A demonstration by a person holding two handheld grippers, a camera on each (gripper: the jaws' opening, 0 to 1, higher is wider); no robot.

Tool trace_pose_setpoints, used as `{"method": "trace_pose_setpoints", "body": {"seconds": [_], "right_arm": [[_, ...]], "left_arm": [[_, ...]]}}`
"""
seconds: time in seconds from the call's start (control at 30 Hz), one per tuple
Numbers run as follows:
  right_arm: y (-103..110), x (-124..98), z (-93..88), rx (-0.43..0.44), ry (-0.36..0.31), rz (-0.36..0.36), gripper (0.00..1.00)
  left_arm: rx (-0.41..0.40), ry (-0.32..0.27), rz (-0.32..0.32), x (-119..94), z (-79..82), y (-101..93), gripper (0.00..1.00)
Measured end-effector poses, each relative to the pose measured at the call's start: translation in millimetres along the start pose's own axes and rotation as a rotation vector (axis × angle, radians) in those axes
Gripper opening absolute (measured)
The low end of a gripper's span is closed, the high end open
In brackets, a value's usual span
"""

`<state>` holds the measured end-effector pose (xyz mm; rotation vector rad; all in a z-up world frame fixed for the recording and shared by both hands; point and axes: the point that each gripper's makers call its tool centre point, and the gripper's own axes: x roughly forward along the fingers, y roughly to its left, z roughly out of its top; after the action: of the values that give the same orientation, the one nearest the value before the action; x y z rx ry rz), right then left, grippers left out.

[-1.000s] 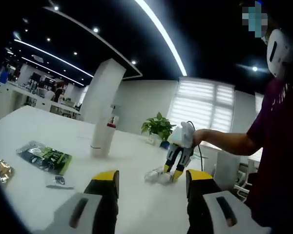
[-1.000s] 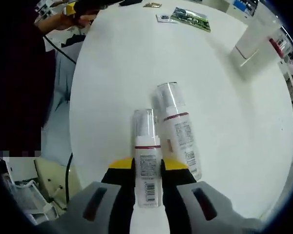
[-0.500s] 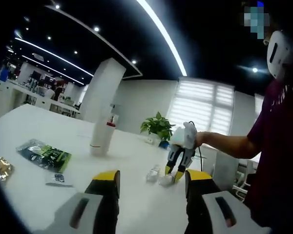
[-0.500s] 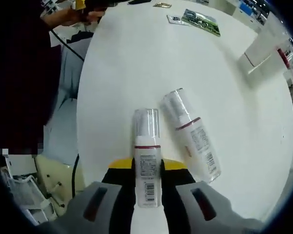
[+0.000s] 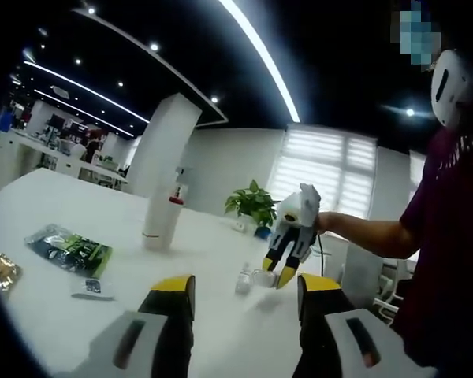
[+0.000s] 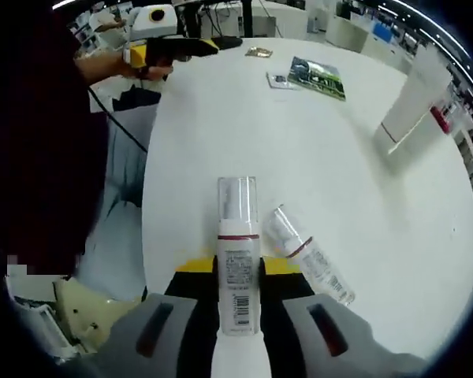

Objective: Arrange the skincare products in the storage area until every visible bottle or jar stands upright without overlapping.

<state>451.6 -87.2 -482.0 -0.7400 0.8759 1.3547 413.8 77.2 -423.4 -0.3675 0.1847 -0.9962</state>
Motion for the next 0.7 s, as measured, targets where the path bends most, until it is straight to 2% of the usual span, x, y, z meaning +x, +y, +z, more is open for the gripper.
{"method": "trace_pose_setpoints", "body": {"seconds": [0.07,0.13,0.17,0.23,0.27,0.53,0.7], "right_arm": [[-3.0,-1.2,9.7,-0.005,-0.037,-0.018,0.17],[-0.7,-0.7,15.5,0.002,-0.059,-0.003,0.17],[-3.3,0.6,22.7,-0.001,-0.094,-0.016,0.17],[0.3,2.7,30.8,0.004,-0.134,0.002,0.17],[0.5,3.9,39.6,-0.004,-0.180,-0.003,0.17],[26.3,11.4,86.2,0.010,-0.404,0.096,0.17],[32.7,11.1,109.8,0.006,-0.512,0.118,0.17]], "left_arm": [[0.000,0.010,-0.006,2.2,-2.2,-1.1,0.53],[0.002,0.014,-0.011,3.4,-2.2,-2.3,0.53],[0.003,0.013,-0.015,4.2,-1.5,-3.1,0.53],[0.005,0.013,-0.019,5.1,-0.2,-3.9,0.53],[0.007,0.011,-0.021,5.6,0.9,-4.3,0.53],[0.016,0.006,-0.041,10.1,4.9,-9.0,0.52],[0.027,0.011,-0.068,14.5,6.9,-15.1,0.50]]}}
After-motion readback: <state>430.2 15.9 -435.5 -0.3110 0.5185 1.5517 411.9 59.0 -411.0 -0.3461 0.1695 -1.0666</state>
